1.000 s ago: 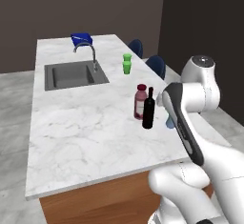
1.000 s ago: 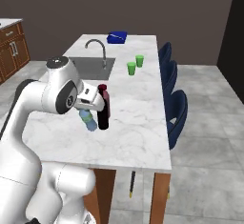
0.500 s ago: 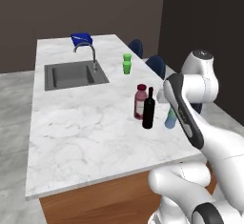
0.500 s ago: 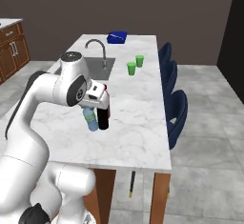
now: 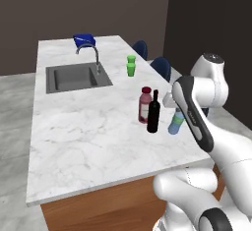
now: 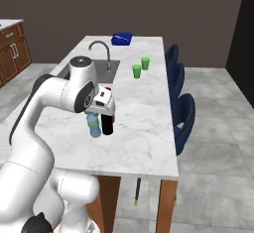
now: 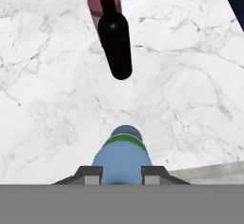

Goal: Place the drinks on the dining counter in a tight cluster.

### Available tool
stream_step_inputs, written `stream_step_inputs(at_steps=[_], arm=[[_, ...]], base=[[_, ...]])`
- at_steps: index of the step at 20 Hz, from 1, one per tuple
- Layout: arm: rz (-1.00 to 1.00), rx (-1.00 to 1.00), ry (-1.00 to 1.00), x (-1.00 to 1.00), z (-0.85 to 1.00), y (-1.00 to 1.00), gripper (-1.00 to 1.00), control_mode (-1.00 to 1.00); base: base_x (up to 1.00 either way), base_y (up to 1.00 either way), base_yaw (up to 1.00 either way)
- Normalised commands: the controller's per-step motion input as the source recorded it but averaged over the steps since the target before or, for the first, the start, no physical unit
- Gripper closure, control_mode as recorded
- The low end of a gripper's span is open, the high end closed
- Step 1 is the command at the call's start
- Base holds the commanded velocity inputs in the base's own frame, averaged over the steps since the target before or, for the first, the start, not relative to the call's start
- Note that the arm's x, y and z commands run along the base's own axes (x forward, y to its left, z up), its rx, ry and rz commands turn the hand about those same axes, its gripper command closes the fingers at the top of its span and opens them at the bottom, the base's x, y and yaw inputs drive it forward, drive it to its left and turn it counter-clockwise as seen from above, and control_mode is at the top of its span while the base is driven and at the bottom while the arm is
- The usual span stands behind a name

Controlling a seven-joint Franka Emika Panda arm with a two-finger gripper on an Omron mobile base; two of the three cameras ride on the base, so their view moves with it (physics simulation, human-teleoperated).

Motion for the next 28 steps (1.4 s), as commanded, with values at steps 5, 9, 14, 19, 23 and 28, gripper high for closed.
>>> stream_step_inputs(at_steps=[5, 9, 14, 19, 23, 28], arm=[[0.00, 0.00, 0.00, 0.15, -0.13, 0.00, 1.00, -1.00], [0.01, 0.00, 0.00, 0.01, -0.17, 0.05, 1.00, -1.00], [0.03, -0.02, 0.00, -0.01, -0.08, 0.09, 1.00, -1.00], [0.01, -0.05, 0.00, 0.00, -0.12, 0.03, 1.00, -1.00], [0.00, -0.06, 0.03, 0.11, -0.22, 0.00, 1.00, -1.00], [0.00, -0.02, 0.04, 0.29, -0.33, 0.00, 1.00, -1.00]], base=[[0.00, 0.00, 0.00], [0.00, 0.00, 0.00], [0.00, 0.00, 0.00], [0.00, 0.00, 0.00], [0.00, 0.00, 0.00], [0.00, 0.00, 0.00]])
